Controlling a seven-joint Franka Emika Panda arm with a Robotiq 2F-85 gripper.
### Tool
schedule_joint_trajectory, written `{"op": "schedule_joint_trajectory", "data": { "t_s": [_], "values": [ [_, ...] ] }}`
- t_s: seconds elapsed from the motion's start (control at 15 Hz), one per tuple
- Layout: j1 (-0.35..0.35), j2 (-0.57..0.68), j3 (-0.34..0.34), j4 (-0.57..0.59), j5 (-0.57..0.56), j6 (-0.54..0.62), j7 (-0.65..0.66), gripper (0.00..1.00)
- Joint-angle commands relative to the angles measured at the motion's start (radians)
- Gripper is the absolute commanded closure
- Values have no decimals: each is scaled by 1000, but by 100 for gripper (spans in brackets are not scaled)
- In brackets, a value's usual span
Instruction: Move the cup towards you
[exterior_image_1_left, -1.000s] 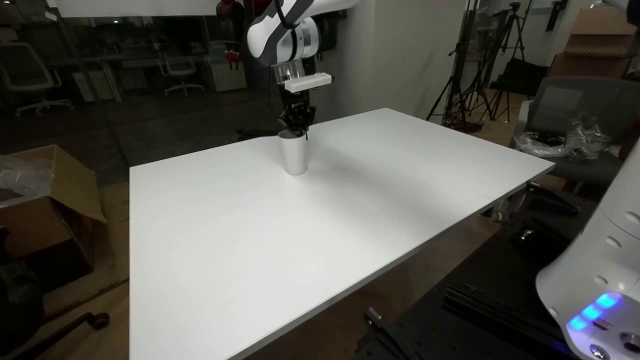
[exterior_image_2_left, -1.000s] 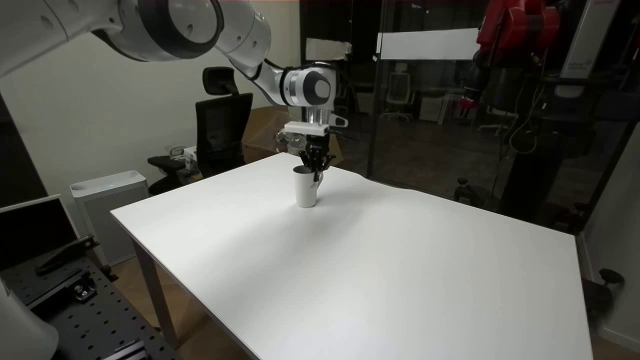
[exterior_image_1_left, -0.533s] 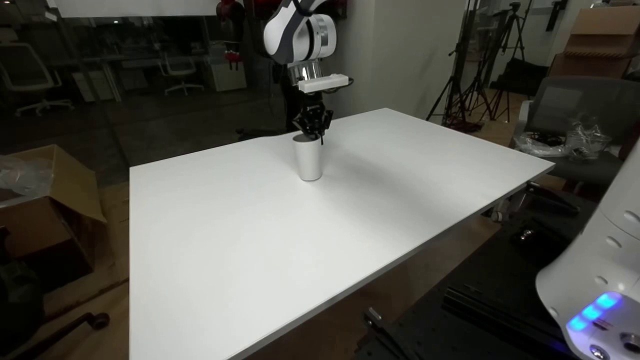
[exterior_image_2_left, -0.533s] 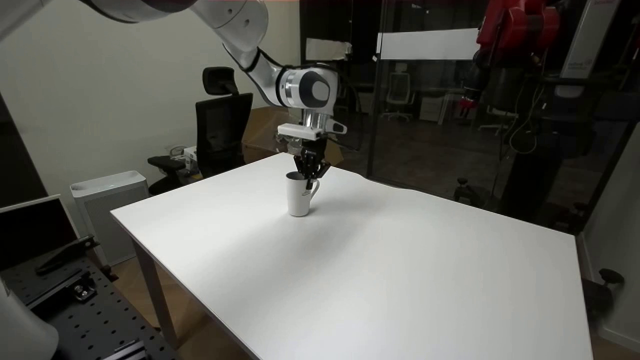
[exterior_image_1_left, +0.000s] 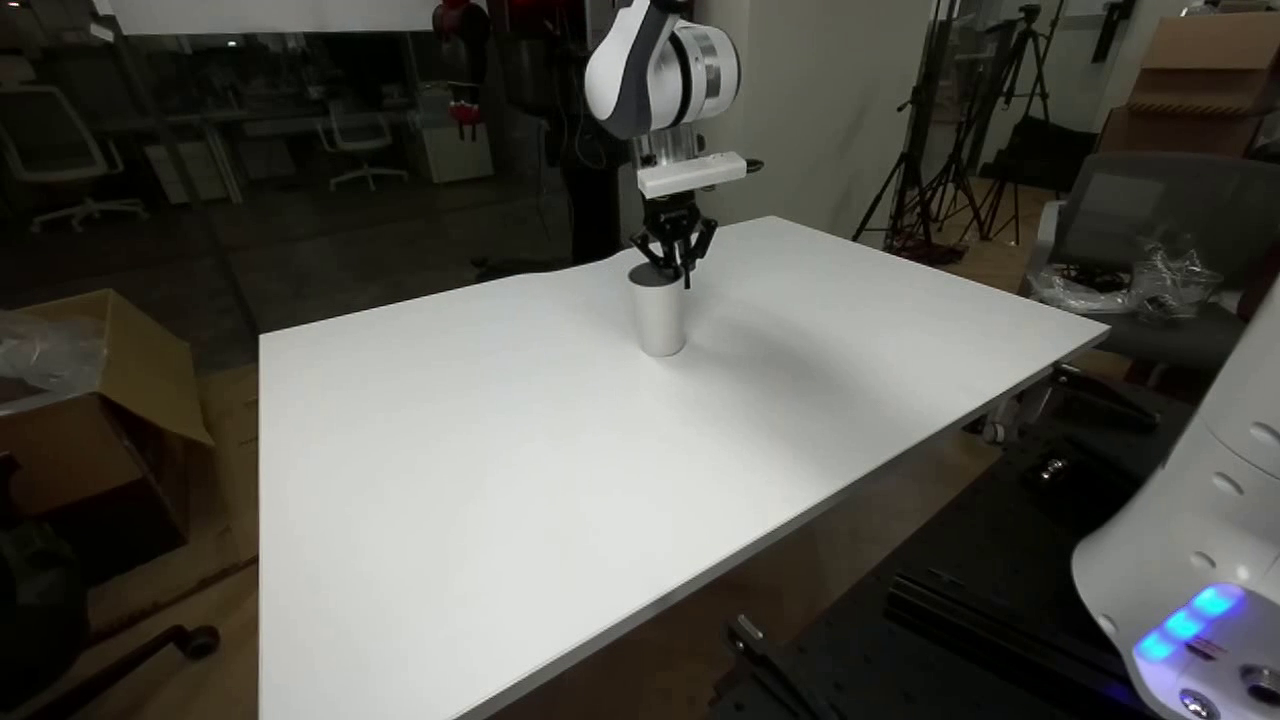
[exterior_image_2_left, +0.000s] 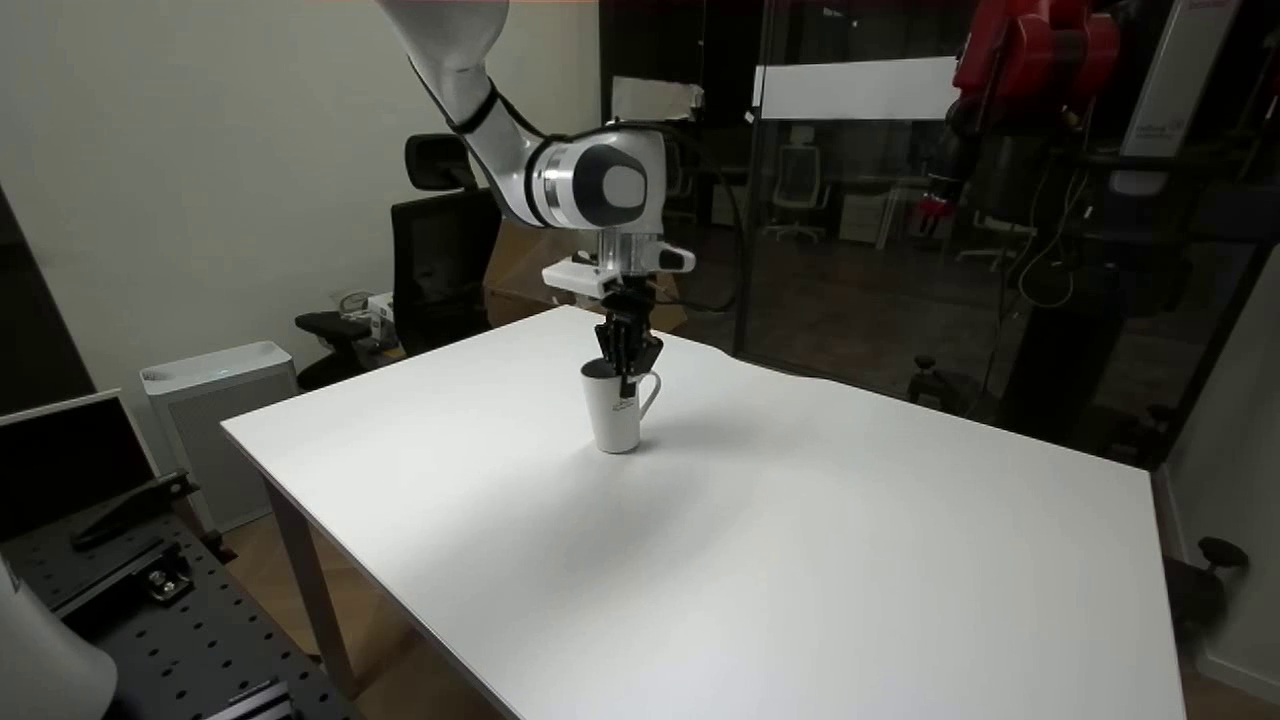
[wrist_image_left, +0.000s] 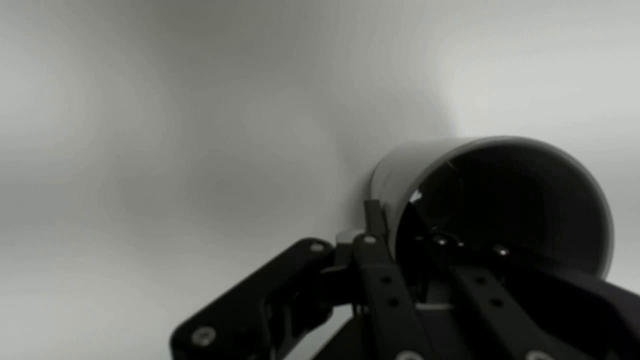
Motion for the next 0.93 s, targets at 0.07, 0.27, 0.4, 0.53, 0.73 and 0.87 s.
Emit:
{"op": "schedule_joint_trajectory", "data": {
  "t_s": [0.07,0.27,0.4,0.53,0.73,0.87],
  "values": [
    [24,-167,-44,-305,-16,176,116,97],
    [-9,-259,-25,-474,27,280,76,97],
    [-54,-306,16,-557,100,336,5,97],
    [-93,-339,53,-617,180,372,-68,97],
    [-151,-373,109,-675,298,391,-189,97],
    [-183,-383,139,-678,359,370,-273,64]
  ]
}}
